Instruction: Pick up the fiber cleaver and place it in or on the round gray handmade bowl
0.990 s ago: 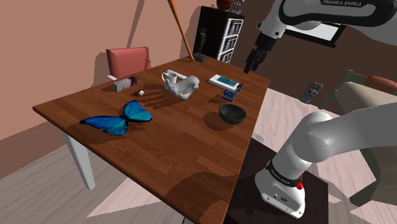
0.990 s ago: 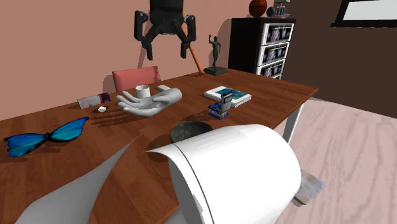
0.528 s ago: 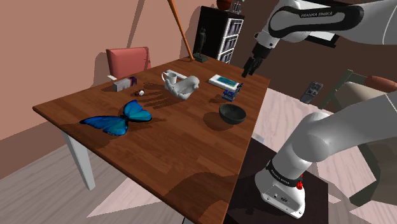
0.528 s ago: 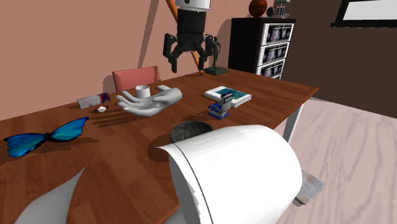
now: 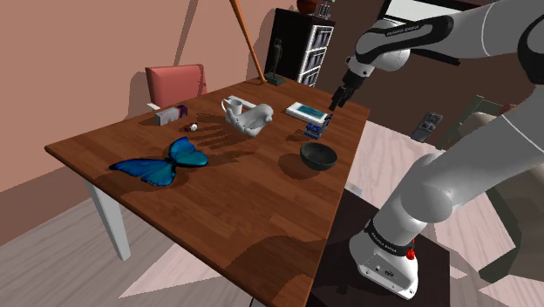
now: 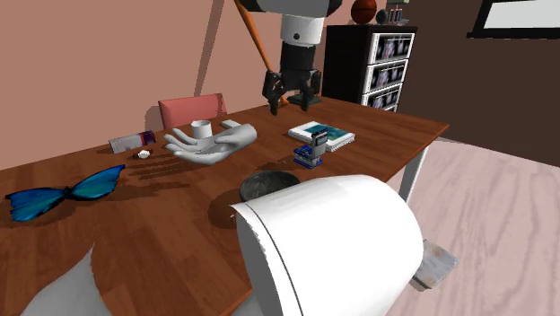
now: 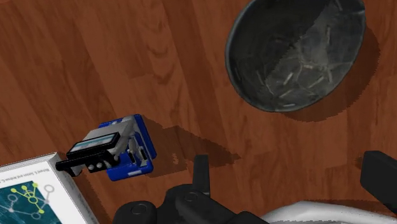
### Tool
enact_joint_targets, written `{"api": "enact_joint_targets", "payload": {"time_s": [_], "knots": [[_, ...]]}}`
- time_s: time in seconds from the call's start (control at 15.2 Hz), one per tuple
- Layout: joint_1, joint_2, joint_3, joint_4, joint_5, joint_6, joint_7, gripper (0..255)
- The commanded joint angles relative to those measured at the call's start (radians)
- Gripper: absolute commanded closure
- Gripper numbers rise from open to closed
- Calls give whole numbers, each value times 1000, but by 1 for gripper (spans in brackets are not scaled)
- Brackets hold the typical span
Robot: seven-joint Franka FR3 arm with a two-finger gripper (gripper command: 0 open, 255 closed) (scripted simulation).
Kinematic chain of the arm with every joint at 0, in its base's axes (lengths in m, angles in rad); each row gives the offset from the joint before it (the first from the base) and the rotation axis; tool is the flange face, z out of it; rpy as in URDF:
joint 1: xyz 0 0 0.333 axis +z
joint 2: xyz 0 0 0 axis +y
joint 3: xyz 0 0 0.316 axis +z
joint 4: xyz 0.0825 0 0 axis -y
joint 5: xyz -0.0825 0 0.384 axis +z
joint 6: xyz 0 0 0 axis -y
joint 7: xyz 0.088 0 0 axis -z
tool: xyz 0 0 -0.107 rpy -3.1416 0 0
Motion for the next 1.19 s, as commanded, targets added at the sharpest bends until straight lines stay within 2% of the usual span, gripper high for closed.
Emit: {"api": "enact_joint_targets", "payload": {"time_s": [0.0,0.2,0.46,0.66,0.86,0.92,1.12], "knots": [[14,80,-56,38,46,41,-72,0],[34,206,-126,100,146,87,-185,0],[25,400,-185,207,338,112,-364,0],[-33,549,-179,305,487,102,-488,0],[-120,685,-143,415,603,80,-579,0],[-139,709,-133,438,621,76,-593,0],[-149,736,-116,433,647,100,-608,0]]}}
